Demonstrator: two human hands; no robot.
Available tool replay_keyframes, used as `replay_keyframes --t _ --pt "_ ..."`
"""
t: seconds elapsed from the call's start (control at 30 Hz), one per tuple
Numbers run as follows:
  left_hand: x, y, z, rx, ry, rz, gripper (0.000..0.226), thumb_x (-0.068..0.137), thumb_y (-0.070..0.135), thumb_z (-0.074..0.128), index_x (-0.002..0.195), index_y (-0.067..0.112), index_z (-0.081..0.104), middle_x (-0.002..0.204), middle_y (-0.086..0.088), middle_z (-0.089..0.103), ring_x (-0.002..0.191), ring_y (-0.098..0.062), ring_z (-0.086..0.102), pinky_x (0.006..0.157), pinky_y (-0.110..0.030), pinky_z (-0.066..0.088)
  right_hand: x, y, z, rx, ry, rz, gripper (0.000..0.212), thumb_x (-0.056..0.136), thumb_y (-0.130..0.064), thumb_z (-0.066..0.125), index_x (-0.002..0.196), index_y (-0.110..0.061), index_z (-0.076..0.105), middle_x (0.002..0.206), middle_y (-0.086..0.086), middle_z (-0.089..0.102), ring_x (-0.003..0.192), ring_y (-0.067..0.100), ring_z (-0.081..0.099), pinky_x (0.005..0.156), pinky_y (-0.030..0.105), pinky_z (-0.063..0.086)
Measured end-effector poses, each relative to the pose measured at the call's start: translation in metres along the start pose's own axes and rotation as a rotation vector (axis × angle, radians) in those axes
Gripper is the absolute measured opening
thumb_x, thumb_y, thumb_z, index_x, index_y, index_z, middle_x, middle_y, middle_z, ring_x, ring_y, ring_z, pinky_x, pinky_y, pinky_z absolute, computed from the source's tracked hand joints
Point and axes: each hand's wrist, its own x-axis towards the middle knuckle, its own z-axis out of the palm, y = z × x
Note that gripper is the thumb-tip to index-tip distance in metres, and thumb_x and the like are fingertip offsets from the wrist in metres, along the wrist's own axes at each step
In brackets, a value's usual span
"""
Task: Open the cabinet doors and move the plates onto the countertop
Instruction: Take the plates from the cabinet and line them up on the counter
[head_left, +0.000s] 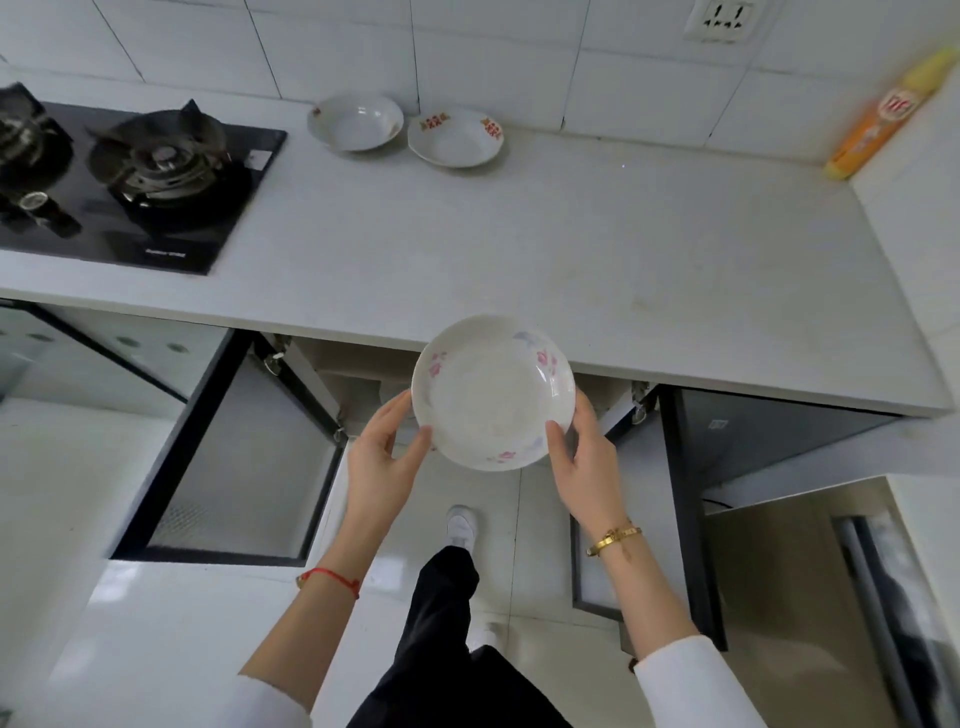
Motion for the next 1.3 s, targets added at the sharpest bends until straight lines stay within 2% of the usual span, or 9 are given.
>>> replay_keyframes --t 0.1,0.17,0.33,0.5,0.7,0.8,0.93,1.17,1.3 --pt "0.021 0.014 0.000 -0.018 -0.007 0.009 0.041 0.089 0.010 0.063 0.125 0.030 0.063 0.128 0.019 0.061 0.122 0.001 0.054 0.098 -0.010 0.042 0.022 -0.007 -0.003 0.002 0.014 -0.007 0.047 0.099 -0.027 0.047 0.144 -0.022 0.035 0.108 -0.013 0.063 0.086 -0.002 0.060 0.069 0.012 0.049" --pt "0.039 0.021 0.001 -0.020 -0.007 0.000 0.040 0.089 0.011 0.063 0.126 0.026 0.063 0.128 0.016 0.062 0.122 -0.002 0.055 0.103 -0.019 0.044 0.039 -0.011 -0.005 0.006 0.025 -0.002 0.047 0.099 -0.027 0.047 0.144 -0.021 0.035 0.104 -0.016 0.062 0.088 -0.005 0.059 0.068 0.008 0.047" --pt "0.096 0.035 0.007 -0.043 -0.031 -0.064 0.042 0.088 0.011 0.063 0.127 0.025 0.062 0.132 0.010 0.060 0.119 -0.028 0.059 0.102 -0.047 0.047 0.094 -0.021 -0.007 -0.017 0.045 0.012 0.047 0.098 -0.027 0.046 0.144 -0.020 0.034 0.110 -0.005 0.066 0.085 0.004 0.061 0.072 0.016 0.052" --pt "0.160 0.049 0.016 -0.062 -0.064 -0.024 0.042 0.089 0.012 0.063 0.129 0.025 0.061 0.135 0.011 0.057 0.128 -0.002 0.050 0.111 -0.032 0.040 0.149 -0.027 -0.008 -0.071 0.089 0.017 0.049 0.099 -0.031 0.043 0.146 -0.019 0.031 0.116 -0.004 0.065 0.090 0.012 0.064 0.080 0.021 0.051" --pt "0.226 0.062 0.028 0.002 -0.133 0.047 0.041 0.089 0.019 0.064 0.130 0.026 0.060 0.136 0.011 0.057 0.127 -0.002 0.049 0.109 -0.026 0.040 0.204 -0.032 -0.017 -0.087 0.163 0.019 0.050 0.099 -0.032 0.043 0.146 -0.017 0.031 0.111 0.001 0.067 0.088 0.020 0.067 0.080 0.036 0.057" --pt "0.254 0.068 0.038 0.039 -0.147 0.068 0.041 0.090 0.020 0.063 0.130 0.027 0.060 0.136 0.011 0.056 0.125 -0.005 0.051 0.107 -0.028 0.042 0.230 -0.029 -0.022 -0.087 0.172 0.006 0.048 0.099 -0.030 0.044 0.144 -0.016 0.033 0.114 -0.002 0.066 0.085 0.013 0.066 0.078 0.029 0.057" --pt "0.287 0.073 0.052 0.115 -0.170 0.109 0.041 0.091 0.023 0.062 0.132 0.025 0.058 0.138 0.006 0.056 0.126 -0.013 0.051 0.106 -0.036 0.043 0.264 -0.023 -0.029 -0.099 0.172 0.001 0.046 0.099 -0.026 0.045 0.143 -0.017 0.035 0.116 -0.001 0.065 0.081 0.005 0.061 0.065 0.003 0.046" --pt "0.338 0.076 0.077 0.180 -0.187 0.076 0.041 0.091 0.025 0.062 0.132 0.025 0.059 0.137 0.005 0.057 0.125 -0.016 0.052 0.106 -0.036 0.043 0.319 -0.008 -0.037 -0.132 0.186 0.024 0.044 0.097 -0.024 0.048 0.140 -0.017 0.040 0.091 -0.007 0.061 0.060 -0.007 0.054 0.057 0.003 0.038" --pt "0.370 0.076 0.097 0.197 -0.181 0.042 0.041 0.092 0.025 0.061 0.133 0.025 0.058 0.138 0.004 0.056 0.126 -0.017 0.051 0.107 -0.035 0.042 0.359 0.009 -0.040 -0.140 0.160 0.027 0.042 0.097 -0.025 0.048 0.138 -0.017 0.041 0.102 -0.005 0.064 0.068 -0.001 0.052 0.061 0.001 0.038"
